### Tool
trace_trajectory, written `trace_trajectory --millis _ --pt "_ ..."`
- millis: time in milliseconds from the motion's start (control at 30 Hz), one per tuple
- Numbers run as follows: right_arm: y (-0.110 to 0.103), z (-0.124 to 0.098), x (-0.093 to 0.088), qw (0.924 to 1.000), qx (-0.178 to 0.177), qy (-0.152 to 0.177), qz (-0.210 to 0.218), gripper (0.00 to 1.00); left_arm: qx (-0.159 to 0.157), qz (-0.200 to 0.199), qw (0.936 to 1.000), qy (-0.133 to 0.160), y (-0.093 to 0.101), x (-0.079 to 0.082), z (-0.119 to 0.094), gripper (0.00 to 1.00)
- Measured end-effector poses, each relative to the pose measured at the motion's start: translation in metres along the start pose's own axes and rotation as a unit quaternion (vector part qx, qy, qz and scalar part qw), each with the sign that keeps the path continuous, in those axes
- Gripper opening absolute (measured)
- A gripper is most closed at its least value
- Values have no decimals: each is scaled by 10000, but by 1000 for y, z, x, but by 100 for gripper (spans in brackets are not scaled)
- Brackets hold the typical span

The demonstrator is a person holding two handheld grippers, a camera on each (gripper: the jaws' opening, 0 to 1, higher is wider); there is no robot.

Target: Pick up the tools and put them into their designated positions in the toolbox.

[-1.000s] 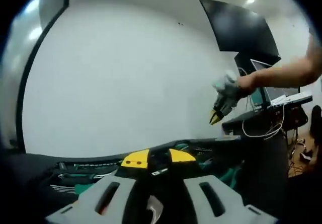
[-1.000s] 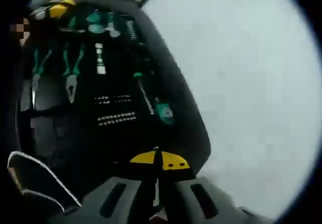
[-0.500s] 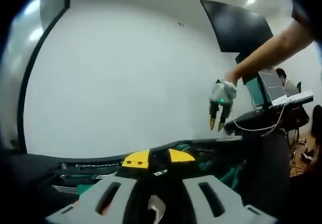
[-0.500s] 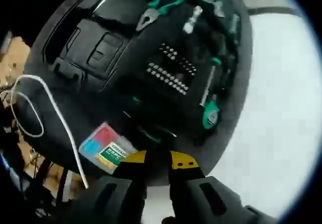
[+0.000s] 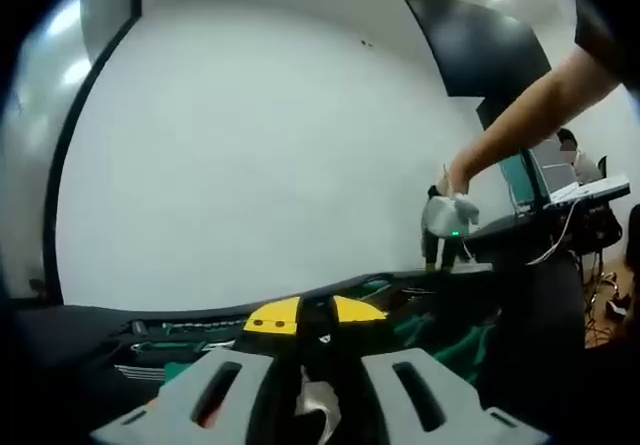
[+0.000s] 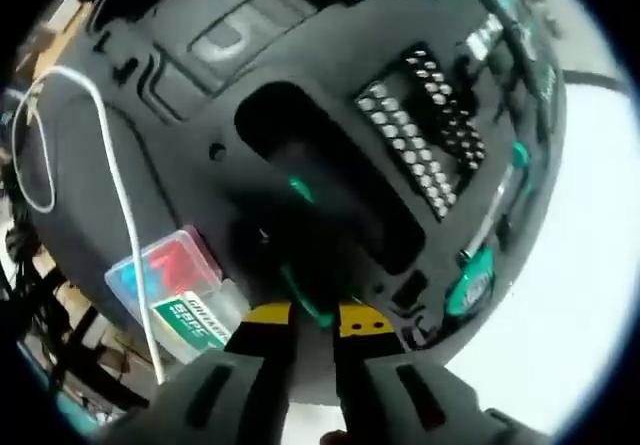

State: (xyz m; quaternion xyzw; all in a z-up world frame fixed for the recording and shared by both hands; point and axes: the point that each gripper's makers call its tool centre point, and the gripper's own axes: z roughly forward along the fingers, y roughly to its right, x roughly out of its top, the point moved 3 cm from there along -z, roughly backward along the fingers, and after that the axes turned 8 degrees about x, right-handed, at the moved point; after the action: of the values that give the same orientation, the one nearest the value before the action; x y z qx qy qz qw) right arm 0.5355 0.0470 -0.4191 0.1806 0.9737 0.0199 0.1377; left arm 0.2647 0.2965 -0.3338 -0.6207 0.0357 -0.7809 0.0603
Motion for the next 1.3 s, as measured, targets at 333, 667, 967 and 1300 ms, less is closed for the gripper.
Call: trace_trajectory --millis 333,667,967,1300 --pt "-9 -19 -7 9988 -39 -360 -319 7 -3 -14 10000 -3 -1 -1 0 12" --pt "-8 -107 -22 9807 -123 -1669 -1006 7 -20 -61 10000 37 -1 1 1 12" --pt "32 -165 -8 9869 -794 -1373 -311 7 -25 -122 9999 88 -2 2 2 12" --pt "106 -145 27 9825 -1617 -279 884 7 -16 -162 9998 126 -2 4 2 12"
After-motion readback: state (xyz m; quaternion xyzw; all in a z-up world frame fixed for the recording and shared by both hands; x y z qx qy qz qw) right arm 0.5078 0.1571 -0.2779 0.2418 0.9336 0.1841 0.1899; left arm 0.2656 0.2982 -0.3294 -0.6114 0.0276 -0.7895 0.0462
